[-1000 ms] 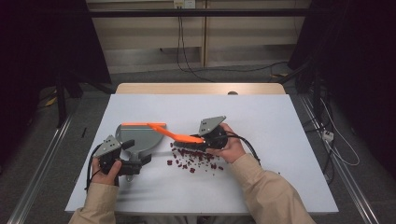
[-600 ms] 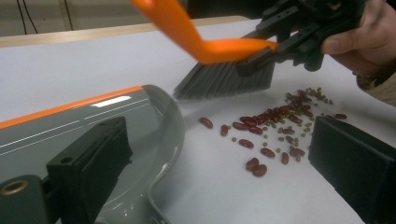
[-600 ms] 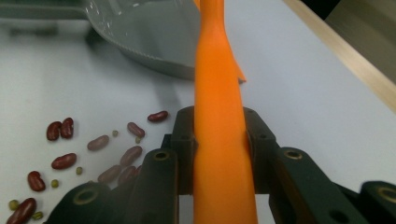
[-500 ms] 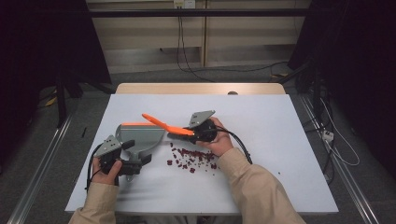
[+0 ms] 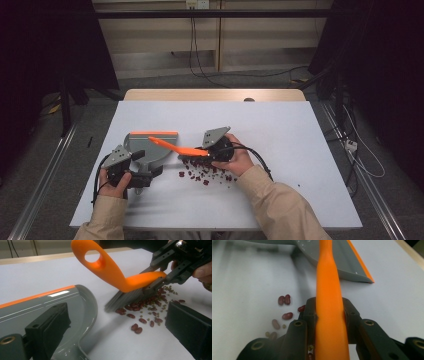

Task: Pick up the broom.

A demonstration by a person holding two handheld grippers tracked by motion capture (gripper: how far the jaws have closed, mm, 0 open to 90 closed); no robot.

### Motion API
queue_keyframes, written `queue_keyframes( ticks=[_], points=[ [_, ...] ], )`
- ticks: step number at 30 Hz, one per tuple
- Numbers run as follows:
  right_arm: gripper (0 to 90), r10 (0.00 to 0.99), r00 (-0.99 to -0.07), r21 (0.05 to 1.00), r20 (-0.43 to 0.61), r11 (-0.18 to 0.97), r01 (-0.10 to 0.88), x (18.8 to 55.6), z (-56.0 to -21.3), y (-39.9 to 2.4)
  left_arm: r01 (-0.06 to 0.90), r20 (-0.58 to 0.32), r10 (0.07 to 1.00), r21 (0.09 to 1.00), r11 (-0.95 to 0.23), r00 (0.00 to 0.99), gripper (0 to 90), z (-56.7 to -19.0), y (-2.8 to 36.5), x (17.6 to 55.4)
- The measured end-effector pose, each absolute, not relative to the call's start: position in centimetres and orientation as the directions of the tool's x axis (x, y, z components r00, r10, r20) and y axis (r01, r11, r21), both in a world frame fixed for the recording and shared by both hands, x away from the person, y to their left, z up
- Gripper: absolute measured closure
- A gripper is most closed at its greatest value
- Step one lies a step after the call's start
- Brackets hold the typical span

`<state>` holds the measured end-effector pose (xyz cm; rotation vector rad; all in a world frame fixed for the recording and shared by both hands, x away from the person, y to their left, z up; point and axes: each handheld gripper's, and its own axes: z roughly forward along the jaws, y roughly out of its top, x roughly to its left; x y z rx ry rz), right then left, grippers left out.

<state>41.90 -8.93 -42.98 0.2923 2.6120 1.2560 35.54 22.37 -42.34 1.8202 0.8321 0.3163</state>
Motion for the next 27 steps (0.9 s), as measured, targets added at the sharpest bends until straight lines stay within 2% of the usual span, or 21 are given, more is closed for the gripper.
queue_keyframes(
  ticks=[8,17,27],
  points=[
    [71.3,0.391,-0.917,0.859,-0.079,0.494,0.137,41.7,-41.7,-9.9,0.391,-0.169,0.672,0.9,-0.193,0.721,5.2,-42.4,22.4,35.6],
    [71.3,0.516,-0.851,0.897,0.094,0.328,0.298,40.4,-40.4,-10.6,0.388,-0.164,0.67,0.9,-0.198,0.723,5.2,-42.4,22.3,35.5],
    [71.3,0.538,-0.811,0.886,0.232,0.226,0.404,38.8,-40.7,-9.9,0.388,-0.166,0.672,0.901,-0.195,0.722,5.2,-42.3,22.3,35.5]
  ],
)
